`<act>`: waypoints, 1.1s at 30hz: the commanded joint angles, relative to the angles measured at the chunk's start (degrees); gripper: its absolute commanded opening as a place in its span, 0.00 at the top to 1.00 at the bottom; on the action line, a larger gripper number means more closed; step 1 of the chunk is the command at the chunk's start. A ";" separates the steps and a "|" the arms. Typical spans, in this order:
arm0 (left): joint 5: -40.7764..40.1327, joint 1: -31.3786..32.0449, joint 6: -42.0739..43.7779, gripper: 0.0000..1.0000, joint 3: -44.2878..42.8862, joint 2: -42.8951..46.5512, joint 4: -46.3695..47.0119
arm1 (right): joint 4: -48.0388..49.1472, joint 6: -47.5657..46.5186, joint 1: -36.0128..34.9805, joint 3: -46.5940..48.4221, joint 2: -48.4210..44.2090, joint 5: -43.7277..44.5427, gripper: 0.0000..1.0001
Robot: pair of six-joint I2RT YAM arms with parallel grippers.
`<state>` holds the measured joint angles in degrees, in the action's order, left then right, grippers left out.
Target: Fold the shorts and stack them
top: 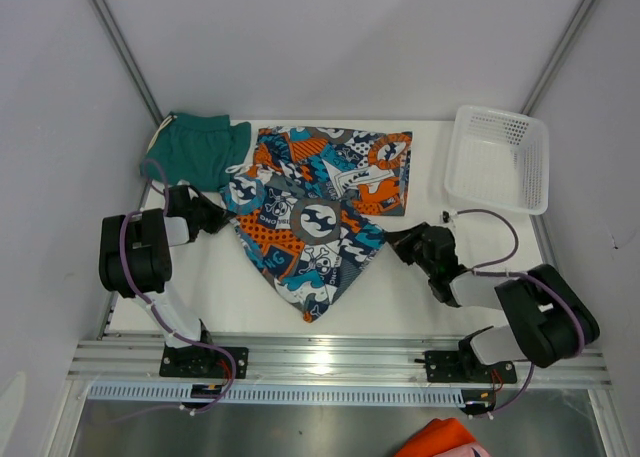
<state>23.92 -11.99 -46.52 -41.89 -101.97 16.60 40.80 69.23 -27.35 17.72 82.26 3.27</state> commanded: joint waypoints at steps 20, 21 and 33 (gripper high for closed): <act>-0.90 -0.49 0.38 1.00 0.67 0.02 -0.08 | -25.67 -13.33 10.85 8.21 -10.18 -6.00 0.40; -0.90 -0.58 0.38 1.00 0.58 -0.07 -0.08 | -26.98 -14.20 9.96 8.21 -11.06 -5.99 0.40; -0.72 -0.49 0.55 1.00 0.67 0.02 -0.08 | -52.65 -33.00 -27.81 22.95 -11.35 15.08 0.46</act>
<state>24.18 -11.99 -46.52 -41.89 -101.97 16.51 -3.16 44.25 -48.86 34.74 69.23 8.08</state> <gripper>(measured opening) 0.003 0.543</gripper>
